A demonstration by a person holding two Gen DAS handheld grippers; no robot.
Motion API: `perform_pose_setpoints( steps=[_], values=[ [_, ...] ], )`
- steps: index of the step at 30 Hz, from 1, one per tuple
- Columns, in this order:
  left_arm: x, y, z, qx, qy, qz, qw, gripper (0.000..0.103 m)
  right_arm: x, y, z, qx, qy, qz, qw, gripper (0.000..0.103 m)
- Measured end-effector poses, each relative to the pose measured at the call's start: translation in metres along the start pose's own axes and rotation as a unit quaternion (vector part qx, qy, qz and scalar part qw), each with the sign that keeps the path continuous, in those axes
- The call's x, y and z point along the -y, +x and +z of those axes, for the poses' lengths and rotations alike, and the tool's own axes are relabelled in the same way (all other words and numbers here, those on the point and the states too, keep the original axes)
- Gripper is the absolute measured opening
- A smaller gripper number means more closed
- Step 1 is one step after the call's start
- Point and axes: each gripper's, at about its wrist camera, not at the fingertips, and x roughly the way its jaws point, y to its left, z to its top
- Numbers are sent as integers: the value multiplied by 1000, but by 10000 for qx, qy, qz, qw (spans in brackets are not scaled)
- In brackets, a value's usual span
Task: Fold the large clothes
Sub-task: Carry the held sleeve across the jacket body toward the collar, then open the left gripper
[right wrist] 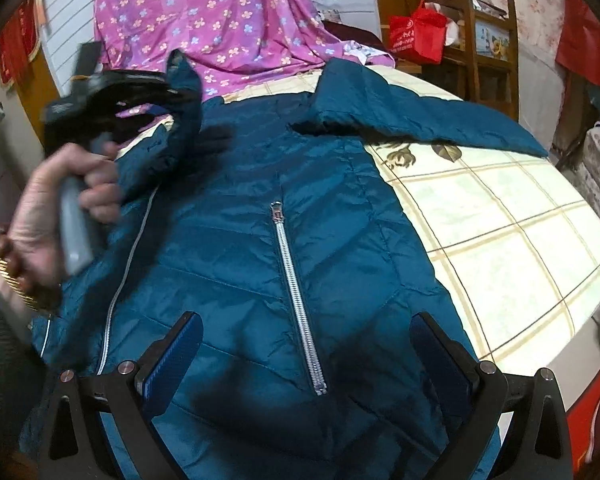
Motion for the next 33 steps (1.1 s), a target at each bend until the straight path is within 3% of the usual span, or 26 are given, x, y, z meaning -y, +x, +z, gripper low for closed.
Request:
perform_pose_setpoints(
  steps=[6, 13, 21, 33],
  values=[
    [-8, 39, -27, -765, -325, 270, 9962, 15, 7, 5, 1, -74, 134, 53, 9999, 103],
    [-1, 15, -42, -1166, -308, 287, 9923, 15, 2, 7, 1, -102, 113, -36, 9999, 103],
    [1, -33, -62, -1366, -85, 213, 9904, 15, -22, 4, 0, 68, -181, -153, 9997, 103],
    [-7, -42, -59, -1167, -829, 101, 9896, 16, -46, -19, -15, 494, -725, -372, 9954, 103]
  ],
)
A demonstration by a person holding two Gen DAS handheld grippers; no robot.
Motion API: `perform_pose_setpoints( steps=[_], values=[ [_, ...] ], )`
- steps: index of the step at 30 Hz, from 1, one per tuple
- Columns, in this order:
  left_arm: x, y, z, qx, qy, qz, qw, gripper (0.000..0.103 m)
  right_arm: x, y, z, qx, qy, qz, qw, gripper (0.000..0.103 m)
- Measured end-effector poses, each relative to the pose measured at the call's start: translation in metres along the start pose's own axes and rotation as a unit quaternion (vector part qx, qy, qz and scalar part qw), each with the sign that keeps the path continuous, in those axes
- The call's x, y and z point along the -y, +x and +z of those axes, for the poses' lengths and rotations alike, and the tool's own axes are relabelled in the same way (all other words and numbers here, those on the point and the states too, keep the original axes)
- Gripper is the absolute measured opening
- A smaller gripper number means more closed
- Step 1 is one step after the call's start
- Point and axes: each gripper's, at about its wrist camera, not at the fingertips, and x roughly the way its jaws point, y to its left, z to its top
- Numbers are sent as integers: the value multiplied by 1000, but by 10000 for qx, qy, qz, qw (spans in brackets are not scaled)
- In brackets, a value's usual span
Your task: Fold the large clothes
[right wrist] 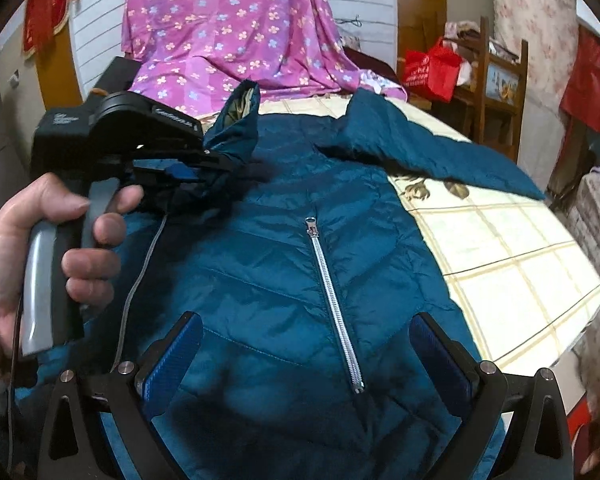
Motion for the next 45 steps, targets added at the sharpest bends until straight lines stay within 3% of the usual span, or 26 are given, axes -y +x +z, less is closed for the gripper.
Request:
perform_pose_setpoints(
  steps=[5, 6, 7, 8, 9, 10, 15, 19, 21, 26, 30, 32, 33, 35, 38, 39, 42, 43, 44, 45],
  values=[
    [6, 10, 9, 275, 49, 13, 9996, 16, 14, -2, -1, 40, 198, 6, 9998, 103],
    [5, 14, 11, 240, -10, 0, 9997, 21, 18, -2, -1, 42, 286, 35, 9996, 103],
    [4, 19, 13, 145, -136, -123, 9997, 43, 20, -1, 0, 48, 349, 65, 9994, 103],
    [1, 24, 14, 42, -350, -352, 9988, 74, 22, -1, 0, 62, 409, 100, 9991, 103],
    [0, 27, 13, -4, -534, -495, 9973, 83, 22, -1, 1, 66, 420, 109, 9990, 103],
    [-1, 28, 12, 14, -654, -566, 9962, 86, 21, -1, 1, 69, 410, 114, 9991, 103],
    [4, 12, 9, 140, -397, -429, 9982, 86, 16, -3, 2, 131, 317, 94, 9994, 103],
    [-17, -40, 5, 545, -370, -173, 9977, 86, 15, -2, 7, 228, 445, 196, 9986, 103],
    [-38, -69, -2, 728, -422, 190, 9963, 86, 11, 0, 11, 263, 494, 313, 9979, 103],
    [-98, -119, -4, 1256, -502, 1301, 9822, 86, -6, -3, 13, 418, 338, 702, 9961, 103],
    [-138, -130, -2, 1555, -689, 1889, 9672, 86, -5, 10, 34, 695, 501, 1206, 9890, 103],
    [-154, -131, 2, 1684, -837, 2172, 9579, 86, -8, 38, 58, 374, 499, 1251, 9902, 103],
    [-161, -132, 3, 1757, -929, 2249, 9539, 86, -7, 55, 67, 159, 664, 1521, 9860, 103],
    [-179, -134, 3, 1948, -1157, 2384, 9444, 86, 4, 94, 82, -233, 1438, 2151, 9657, 103],
    [-198, -141, 0, 2267, -1431, 2548, 9291, 86, 11, 155, 93, -785, 2310, 2782, 9290, 103],
    [-200, -142, -1, 2282, -1476, 2562, 9276, 86, 12, 169, 95, -890, 2420, 2803, 9246, 103],
    [-212, -144, -1, 2182, -1794, 2499, 9262, 86, 15, 193, 116, -652, 2575, 2512, 9308, 97],
    [-212, -144, -1, 2177, -1830, 2470, 9263, 86, 15, 200, 125, -618, 2511, 2463, 9340, 90],
    [-210, -144, 0, 2174, -1816, 2466, 9268, 86, 14, 207, 134, -621, 2421, 2348, 9394, 69],
    [-207, -143, 0, 2174, -1772, 2479, 9273, 86, 14, 218, 144, -698, 2312, 2159, 9461, 56]
  ],
)
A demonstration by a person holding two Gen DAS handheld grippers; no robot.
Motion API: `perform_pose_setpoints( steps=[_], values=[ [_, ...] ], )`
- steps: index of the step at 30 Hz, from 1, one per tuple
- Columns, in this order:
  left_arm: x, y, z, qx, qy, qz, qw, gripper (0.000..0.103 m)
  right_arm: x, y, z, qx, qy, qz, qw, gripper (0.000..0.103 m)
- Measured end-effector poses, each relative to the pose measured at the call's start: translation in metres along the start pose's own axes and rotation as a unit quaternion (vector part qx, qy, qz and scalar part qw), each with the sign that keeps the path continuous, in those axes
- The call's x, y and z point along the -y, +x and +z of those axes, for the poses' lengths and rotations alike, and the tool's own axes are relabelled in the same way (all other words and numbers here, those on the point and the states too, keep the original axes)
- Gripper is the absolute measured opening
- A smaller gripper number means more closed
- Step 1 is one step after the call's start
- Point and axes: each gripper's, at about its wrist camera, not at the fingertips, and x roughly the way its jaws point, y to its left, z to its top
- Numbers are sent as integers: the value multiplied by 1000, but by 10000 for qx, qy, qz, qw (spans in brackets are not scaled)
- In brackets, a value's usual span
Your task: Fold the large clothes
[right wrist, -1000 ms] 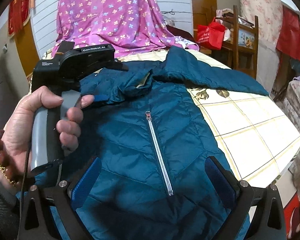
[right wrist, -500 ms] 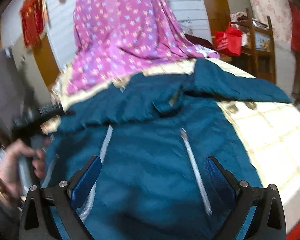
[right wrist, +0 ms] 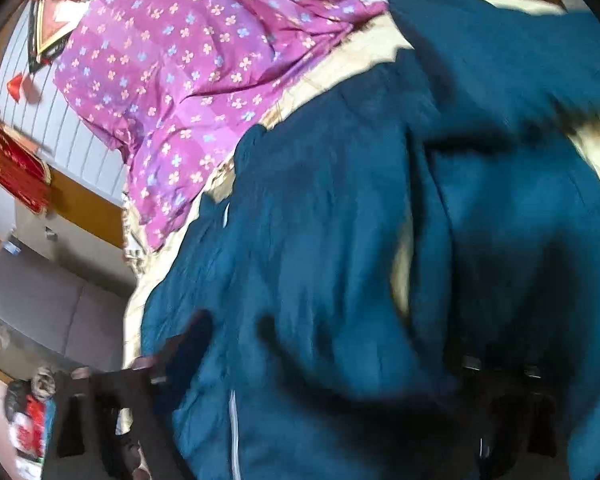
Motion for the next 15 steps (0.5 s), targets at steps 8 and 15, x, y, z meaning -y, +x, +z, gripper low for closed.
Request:
perform_pose_setpoints(
  steps=[8, 15],
  values=[
    [-3, 1, 5, 12, -119, 133, 9998, 86, 15, 26, 61, 79, -650, -435, 9969, 28],
    [0, 8, 4, -17, 31, 209, 9998, 86, 59, -14, 61, 251, 401, 509, 9976, 42]
  ],
)
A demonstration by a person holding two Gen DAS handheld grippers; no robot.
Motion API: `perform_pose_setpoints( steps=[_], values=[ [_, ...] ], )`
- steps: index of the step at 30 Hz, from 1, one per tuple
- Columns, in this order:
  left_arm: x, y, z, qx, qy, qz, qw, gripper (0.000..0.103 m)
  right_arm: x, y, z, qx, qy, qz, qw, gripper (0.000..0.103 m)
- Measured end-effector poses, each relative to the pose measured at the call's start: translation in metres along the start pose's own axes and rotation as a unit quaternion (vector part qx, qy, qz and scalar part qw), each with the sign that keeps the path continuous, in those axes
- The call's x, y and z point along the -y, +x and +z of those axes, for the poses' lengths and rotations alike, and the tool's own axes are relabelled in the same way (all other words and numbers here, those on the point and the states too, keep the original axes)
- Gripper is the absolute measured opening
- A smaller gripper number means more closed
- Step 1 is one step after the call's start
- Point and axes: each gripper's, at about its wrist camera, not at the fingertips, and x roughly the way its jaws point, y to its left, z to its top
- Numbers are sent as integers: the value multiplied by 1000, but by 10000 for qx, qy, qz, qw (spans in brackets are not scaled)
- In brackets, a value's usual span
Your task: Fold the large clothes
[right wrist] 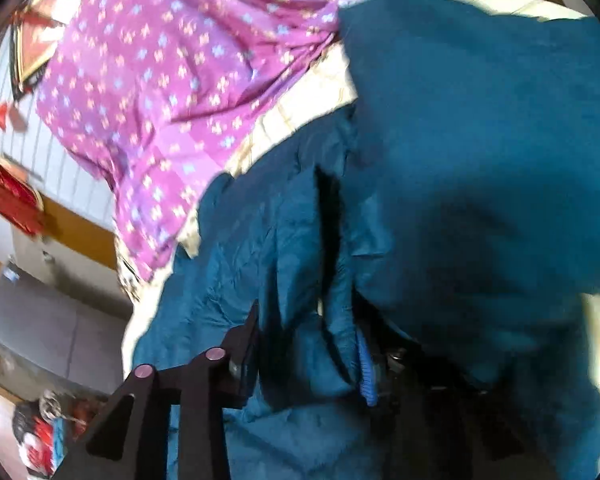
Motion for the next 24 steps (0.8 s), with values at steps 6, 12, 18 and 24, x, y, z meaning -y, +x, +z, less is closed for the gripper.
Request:
perform_pose_setpoints(
  steps=[6, 12, 18, 24],
  values=[
    [7, 9, 9, 138, 25, -79, 9999, 86, -57, -35, -3, 565, -1132, -418, 9911, 44],
    [19, 29, 13, 66, 592, 243, 9979, 86, -115, 25, -27, 46, -2713, -937, 9579, 44],
    [24, 42, 8, -75, 944, 502, 9942, 93, -71, 71, -29, -477, -2470, -1380, 9579, 44],
    [22, 41, 6, -146, 975, 458, 9941, 94, -72, 72, -33, -362, -2539, -1277, 9581, 50]
  ],
)
